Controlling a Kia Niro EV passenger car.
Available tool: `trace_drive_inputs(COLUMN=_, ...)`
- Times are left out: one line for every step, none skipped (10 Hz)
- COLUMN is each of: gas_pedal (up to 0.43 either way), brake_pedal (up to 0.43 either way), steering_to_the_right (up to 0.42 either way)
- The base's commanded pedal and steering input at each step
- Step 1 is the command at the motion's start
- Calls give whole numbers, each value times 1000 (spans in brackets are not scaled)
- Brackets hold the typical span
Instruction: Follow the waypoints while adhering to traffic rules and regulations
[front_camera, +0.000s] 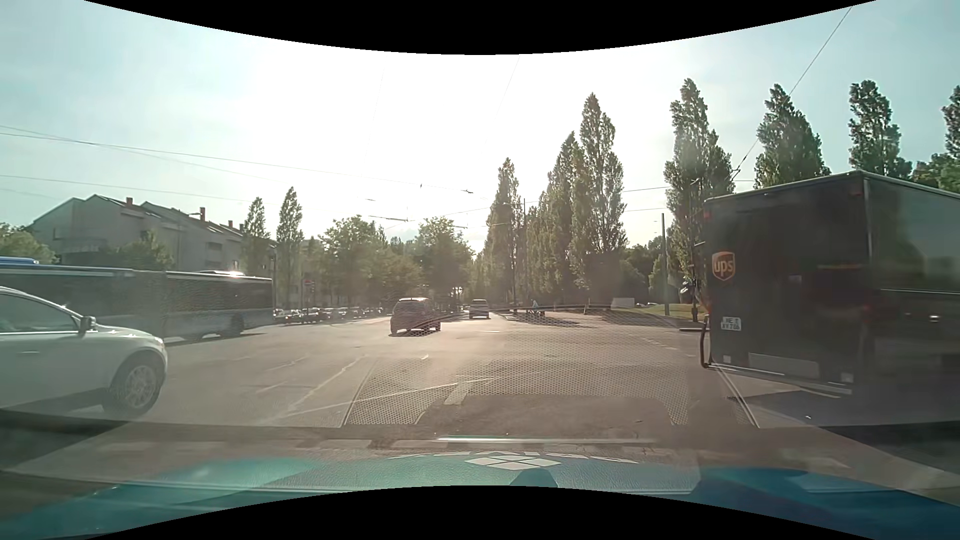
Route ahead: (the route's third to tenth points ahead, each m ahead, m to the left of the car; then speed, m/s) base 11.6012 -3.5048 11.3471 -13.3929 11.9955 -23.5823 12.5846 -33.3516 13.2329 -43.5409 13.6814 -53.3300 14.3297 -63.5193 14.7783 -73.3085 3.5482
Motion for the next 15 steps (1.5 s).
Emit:
trace_drive_inputs(gas_pedal=0, brake_pedal=0, steering_to_the_right=159)
trace_drive_inputs(gas_pedal=0, brake_pedal=0, steering_to_the_right=172)
trace_drive_inputs(gas_pedal=0, brake_pedal=0, steering_to_the_right=189)
trace_drive_inputs(gas_pedal=0, brake_pedal=0, steering_to_the_right=209)
trace_drive_inputs(gas_pedal=0, brake_pedal=0, steering_to_the_right=221)
trace_drive_inputs(gas_pedal=0, brake_pedal=0, steering_to_the_right=236)
trace_drive_inputs(gas_pedal=0, brake_pedal=0, steering_to_the_right=247)
trace_drive_inputs(gas_pedal=0, brake_pedal=0, steering_to_the_right=256)
trace_drive_inputs(gas_pedal=0, brake_pedal=12, steering_to_the_right=260)
trace_drive_inputs(gas_pedal=0, brake_pedal=30, steering_to_the_right=262)
trace_drive_inputs(gas_pedal=0, brake_pedal=91, steering_to_the_right=268)
trace_drive_inputs(gas_pedal=0, brake_pedal=110, steering_to_the_right=268)
trace_drive_inputs(gas_pedal=0, brake_pedal=165, steering_to_the_right=268)
trace_drive_inputs(gas_pedal=0, brake_pedal=195, steering_to_the_right=268)
trace_drive_inputs(gas_pedal=0, brake_pedal=195, steering_to_the_right=268)
